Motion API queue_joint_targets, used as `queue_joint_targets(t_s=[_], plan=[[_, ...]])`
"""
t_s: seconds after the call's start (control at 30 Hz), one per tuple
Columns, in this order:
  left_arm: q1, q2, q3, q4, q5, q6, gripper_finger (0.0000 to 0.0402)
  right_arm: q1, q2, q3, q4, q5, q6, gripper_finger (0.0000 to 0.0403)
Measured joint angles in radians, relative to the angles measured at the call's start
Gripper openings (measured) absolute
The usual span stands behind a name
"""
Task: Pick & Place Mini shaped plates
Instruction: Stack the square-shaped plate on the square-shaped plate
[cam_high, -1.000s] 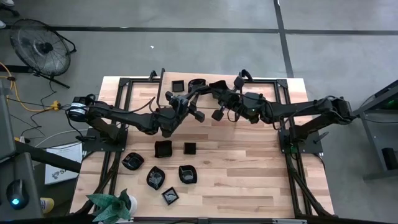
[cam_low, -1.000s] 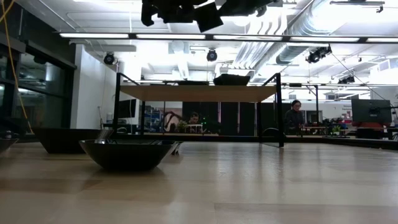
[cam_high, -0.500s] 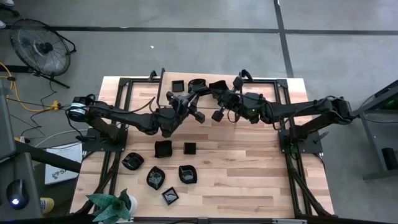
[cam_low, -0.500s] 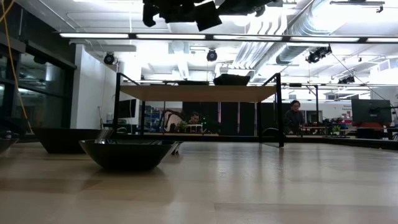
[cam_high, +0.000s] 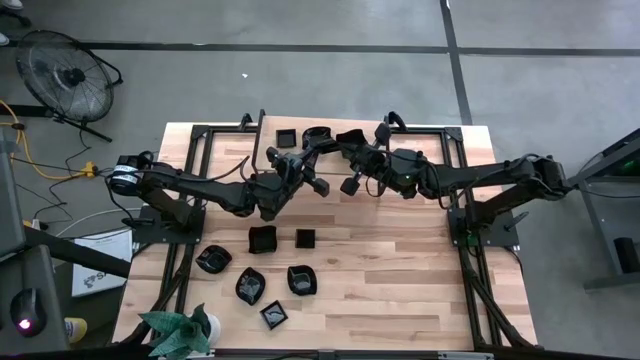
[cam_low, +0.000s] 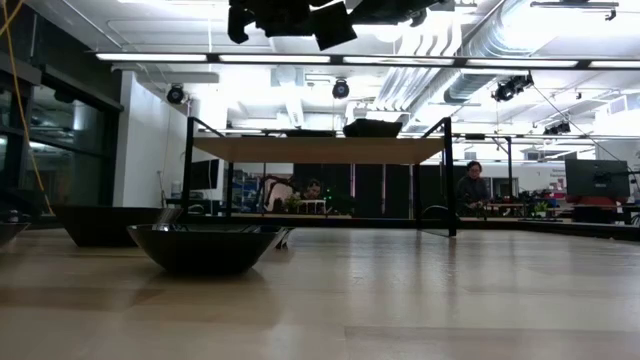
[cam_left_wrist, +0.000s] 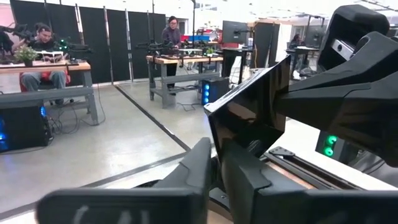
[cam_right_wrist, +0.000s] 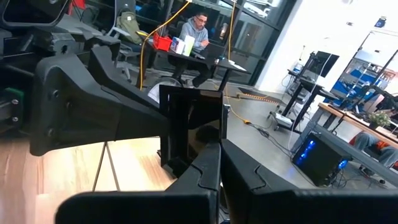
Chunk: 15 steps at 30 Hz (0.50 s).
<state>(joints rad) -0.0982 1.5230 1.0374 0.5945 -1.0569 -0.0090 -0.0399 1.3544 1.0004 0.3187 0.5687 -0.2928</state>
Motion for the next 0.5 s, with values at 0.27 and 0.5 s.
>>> queue_joint_targets(t_s=[0.27,0.5], plan=[[0.0,0.0,0.0,-0.001,-0.001,-0.008,0.0003,0.0,0.0,0.0,0.0,-0.005,0.0,0.0],[0.0,0.0,0.0,-0.045,-0.02,-0.075,0.0001,0.0,0.001,-0.001,-0.007,-0.027,-0.004,0.0008]])
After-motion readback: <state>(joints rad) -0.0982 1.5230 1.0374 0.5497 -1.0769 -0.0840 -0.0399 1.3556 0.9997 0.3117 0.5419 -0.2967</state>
